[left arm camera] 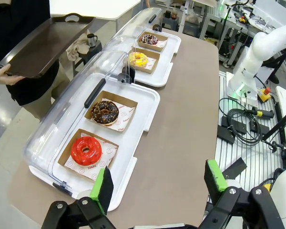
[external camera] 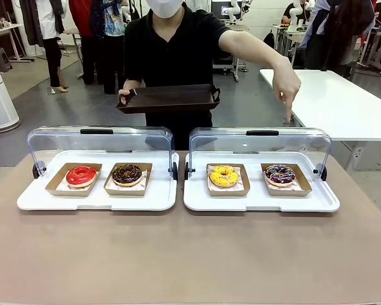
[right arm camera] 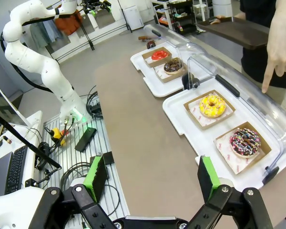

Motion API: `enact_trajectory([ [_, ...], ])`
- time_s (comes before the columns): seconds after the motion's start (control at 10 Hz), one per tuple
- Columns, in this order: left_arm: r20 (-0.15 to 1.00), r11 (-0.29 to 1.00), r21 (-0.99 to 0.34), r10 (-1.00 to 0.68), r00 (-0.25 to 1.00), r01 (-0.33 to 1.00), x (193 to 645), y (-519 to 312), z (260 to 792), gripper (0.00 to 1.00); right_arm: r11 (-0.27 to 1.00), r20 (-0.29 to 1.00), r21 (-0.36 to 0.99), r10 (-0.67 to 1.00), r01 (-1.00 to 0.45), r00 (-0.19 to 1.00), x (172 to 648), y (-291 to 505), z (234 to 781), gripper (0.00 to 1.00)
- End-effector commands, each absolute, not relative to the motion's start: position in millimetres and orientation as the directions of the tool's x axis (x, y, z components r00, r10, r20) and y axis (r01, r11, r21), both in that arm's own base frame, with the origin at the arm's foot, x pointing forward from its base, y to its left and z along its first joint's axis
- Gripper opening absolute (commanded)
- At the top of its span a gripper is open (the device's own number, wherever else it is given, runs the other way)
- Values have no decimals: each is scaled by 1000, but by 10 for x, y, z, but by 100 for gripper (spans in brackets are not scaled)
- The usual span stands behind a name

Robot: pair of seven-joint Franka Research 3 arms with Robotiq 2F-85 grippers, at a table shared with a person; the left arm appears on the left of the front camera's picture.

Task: Provide the desired donut to the person.
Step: Pick up and lift the Paper togo box containing the Donut pointed at by the person.

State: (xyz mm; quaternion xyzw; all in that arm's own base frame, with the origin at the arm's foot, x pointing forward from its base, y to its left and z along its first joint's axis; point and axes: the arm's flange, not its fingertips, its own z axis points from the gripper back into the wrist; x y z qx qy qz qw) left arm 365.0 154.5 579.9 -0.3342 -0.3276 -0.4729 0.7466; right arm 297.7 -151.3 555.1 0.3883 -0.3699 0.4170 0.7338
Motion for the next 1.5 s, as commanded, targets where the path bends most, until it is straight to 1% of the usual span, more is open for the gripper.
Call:
enact_trajectory([
  [0.0, 808, 326, -190, -484, 336, 926, 3652, 1535, 5806, 100, 349, 867, 264, 323, -899, 380, 2986, -1518, 5544, 100],
  [0.5, 808, 326, -190, -484, 336, 926, 3652, 1535, 5806, 100, 351, 867, 261, 325, -899, 379, 2977, -1513, 5551, 100],
  [0.7, 808, 326, -190, -484, 336, 926, 3652, 1535, 5806, 100, 291, 811, 231, 469, -928, 349, 3059, -1080, 5649, 100],
  [0.9, 808, 326, -190, -484, 336, 926, 3652, 1535, 5806, 100, 245, 720, 195, 622, -950, 308, 3147, -584, 5653, 100],
  [1.2, 808, 326, -190, -484, 336, 926, 3652, 1535, 5806, 100, 255, 528, 53, 813, -966, 244, 3311, -69, 5361, 100],
  [1.4, 808, 326, -190, -484, 336, 926, 3652, 1535, 5806, 100, 242, 417, -45, 886, -969, 202, 3397, 177, 5078, 100],
])
